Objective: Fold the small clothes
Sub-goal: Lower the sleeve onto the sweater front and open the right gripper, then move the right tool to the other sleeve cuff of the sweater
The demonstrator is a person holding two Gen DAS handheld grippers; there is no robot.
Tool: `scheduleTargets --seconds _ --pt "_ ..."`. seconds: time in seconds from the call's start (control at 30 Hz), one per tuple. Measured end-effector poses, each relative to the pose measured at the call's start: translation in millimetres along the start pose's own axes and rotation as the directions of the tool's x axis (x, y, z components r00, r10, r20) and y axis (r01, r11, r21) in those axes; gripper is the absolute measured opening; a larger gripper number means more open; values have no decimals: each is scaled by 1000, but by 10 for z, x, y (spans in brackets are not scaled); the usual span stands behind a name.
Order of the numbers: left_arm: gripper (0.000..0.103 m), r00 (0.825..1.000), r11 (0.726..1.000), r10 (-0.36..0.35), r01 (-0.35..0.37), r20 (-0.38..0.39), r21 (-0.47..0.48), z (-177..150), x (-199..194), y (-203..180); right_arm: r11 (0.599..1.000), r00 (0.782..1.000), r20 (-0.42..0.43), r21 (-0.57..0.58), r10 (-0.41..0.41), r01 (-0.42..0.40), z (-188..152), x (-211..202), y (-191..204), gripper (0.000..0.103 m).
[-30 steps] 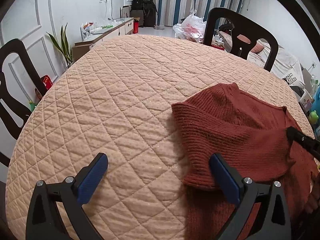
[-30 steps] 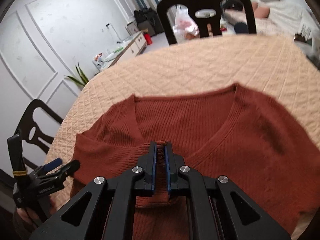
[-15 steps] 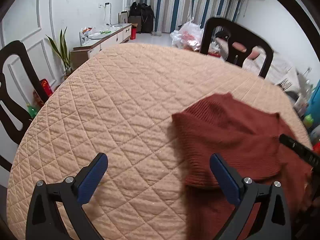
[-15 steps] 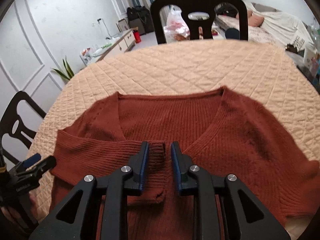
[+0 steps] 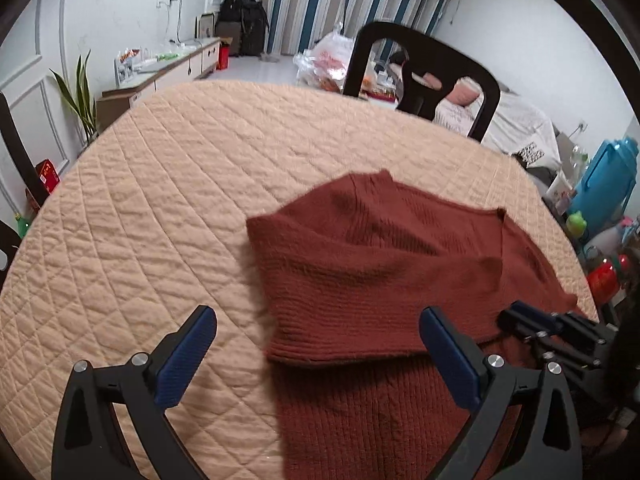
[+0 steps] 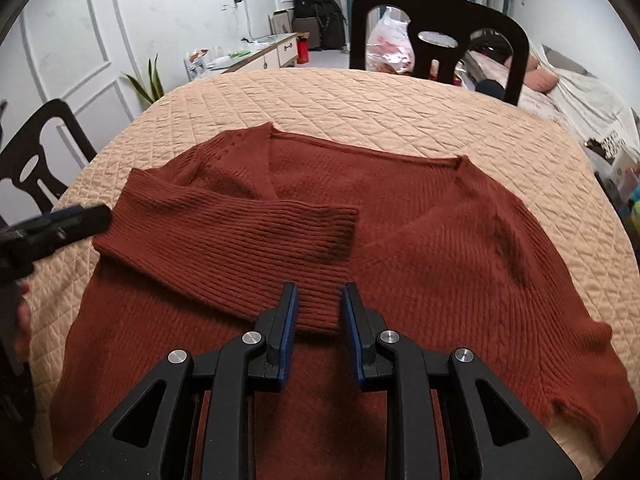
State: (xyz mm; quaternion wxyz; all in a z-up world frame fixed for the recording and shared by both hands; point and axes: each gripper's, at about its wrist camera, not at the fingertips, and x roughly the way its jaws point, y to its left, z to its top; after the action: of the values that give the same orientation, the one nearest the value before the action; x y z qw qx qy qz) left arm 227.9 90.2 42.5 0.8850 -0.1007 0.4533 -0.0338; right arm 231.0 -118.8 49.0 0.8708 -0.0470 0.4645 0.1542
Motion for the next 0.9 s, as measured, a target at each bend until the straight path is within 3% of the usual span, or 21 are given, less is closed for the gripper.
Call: scheduleTargets --seconds 0.13,0.33,0.47,0.57,0.7,0.83,0.9 --pt "101 1000 1000 -7 7 -24 4 -37 -18 -33 999 999 32 39 12 -13 -93 -205 -137 23" --pt "101 998 997 -61 61 6 55 -123 -269 -263 987 995 84 159 -44 30 -328 -572 -519 23" --pt "101 994 989 -111 111 -4 97 -184 -352 -530 968 987 114 237 -108 79 -527 -828 -792 35" --pt "101 989 981 -148 149 -19 123 -233 -372 -751 953 981 128 286 -143 102 -691 -1005 -988 36" --pt "100 982 967 -185 188 -34 171 -295 -389 -1077 923 964 144 348 -223 161 -896 -1255 -1232 37" --pt "100 968 944 -241 250 -65 214 -371 -368 -1401 882 943 148 422 -298 212 -1079 -1445 -1510 50" --pt "100 962 937 -258 272 -88 219 -394 -345 -1545 860 928 141 444 -346 253 -1160 -1513 -1650 51"
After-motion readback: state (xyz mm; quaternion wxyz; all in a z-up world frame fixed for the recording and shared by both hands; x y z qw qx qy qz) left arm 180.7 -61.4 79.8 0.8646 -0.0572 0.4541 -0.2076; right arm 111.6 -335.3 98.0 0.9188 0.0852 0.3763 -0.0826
